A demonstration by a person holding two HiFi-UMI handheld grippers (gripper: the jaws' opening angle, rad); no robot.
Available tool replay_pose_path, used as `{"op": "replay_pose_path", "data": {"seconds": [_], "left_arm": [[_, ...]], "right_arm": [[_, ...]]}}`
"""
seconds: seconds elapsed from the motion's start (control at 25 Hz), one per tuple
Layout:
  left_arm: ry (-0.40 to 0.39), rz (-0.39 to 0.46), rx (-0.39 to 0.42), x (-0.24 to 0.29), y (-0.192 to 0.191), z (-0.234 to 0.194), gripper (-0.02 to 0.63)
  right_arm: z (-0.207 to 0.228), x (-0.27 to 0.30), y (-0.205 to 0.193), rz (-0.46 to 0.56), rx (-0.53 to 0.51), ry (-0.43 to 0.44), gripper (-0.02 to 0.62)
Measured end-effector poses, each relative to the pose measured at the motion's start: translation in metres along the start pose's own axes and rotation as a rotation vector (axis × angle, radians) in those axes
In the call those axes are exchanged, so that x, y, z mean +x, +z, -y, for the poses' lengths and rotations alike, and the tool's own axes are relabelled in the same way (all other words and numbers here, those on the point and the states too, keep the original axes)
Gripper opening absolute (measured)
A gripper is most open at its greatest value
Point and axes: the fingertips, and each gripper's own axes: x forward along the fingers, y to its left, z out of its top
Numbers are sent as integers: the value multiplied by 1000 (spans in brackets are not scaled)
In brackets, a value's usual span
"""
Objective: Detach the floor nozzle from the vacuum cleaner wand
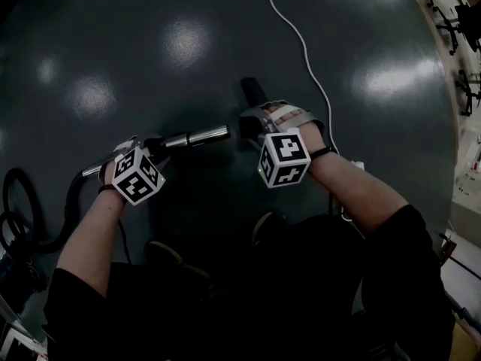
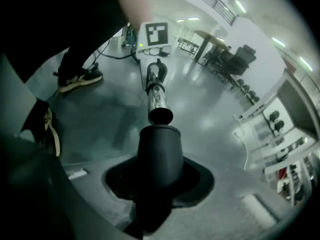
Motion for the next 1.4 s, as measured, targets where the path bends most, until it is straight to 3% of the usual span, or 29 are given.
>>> {"op": "replay_pose_path", "data": {"seconds": [0.12, 0.32, 0.48, 0.6, 0.72, 1.04, 1.4], "left_arm": [[18, -41, 14, 10, -4, 4, 170], [79, -112, 57, 37, -19, 7, 170], [94, -172, 109, 57, -33, 11, 169], [102, -230, 132, 71, -45, 11, 167], [101, -278, 129, 81, -51, 11, 167], [79, -351, 145, 96, -60, 15, 167], [30, -301, 86, 81, -59, 20, 191]], "right_arm": [[-7, 11, -8, 40, 130, 51, 114], [-20, 39, -46, 93, 262, -7, 114], [-50, 67, -73, 21, 145, -13, 114], [-64, 80, -75, -19, 36, -5, 115], [-71, 89, -73, -32, -9, 12, 115], [-92, 106, -85, -104, 9, 119, 129], [-102, 111, -68, -111, -25, 178, 184]]}}
